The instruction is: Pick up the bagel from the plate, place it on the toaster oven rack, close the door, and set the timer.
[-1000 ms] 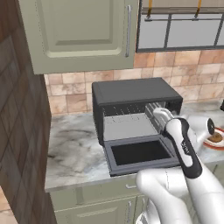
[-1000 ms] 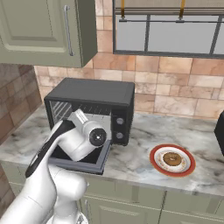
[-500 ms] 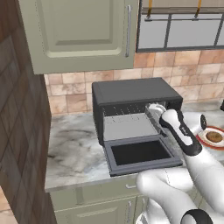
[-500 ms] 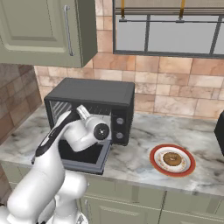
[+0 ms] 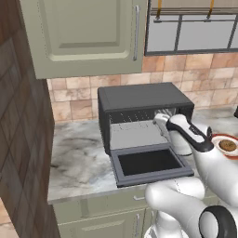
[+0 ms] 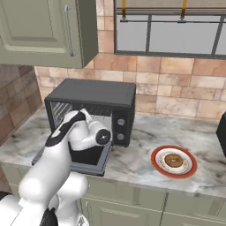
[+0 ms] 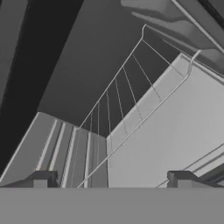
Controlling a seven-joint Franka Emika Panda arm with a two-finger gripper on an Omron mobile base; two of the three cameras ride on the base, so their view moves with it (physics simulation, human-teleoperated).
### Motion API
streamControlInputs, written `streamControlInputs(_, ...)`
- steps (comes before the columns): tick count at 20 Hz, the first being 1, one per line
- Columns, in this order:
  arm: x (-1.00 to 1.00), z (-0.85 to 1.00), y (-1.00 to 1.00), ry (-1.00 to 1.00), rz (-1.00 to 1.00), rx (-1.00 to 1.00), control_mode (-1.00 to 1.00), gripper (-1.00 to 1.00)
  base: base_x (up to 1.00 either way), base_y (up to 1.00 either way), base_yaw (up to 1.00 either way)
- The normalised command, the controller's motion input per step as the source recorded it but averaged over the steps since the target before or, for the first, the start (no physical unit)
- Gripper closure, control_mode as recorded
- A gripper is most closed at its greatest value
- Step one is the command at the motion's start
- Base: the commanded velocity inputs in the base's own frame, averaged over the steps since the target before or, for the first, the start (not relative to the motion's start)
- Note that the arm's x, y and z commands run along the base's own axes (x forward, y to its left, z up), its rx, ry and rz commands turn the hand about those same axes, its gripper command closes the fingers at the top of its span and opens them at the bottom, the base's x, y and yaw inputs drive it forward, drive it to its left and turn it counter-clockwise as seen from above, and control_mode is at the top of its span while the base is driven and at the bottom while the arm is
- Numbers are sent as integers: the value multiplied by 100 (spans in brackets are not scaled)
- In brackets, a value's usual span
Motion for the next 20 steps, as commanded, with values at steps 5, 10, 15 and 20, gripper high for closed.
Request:
streamControlInputs(5,16,-24,0,-2,0,11,-100,-100,0,0,0)
streamControlInputs(10,20,-2,0,0,0,12,-100,-100,0,0,0)
streamControlInputs(15,19,0,0,0,0,8,-100,-100,0,0,0)
streamControlInputs(20,25,-7,0,0,0,3,-100,-100,0,0,0)
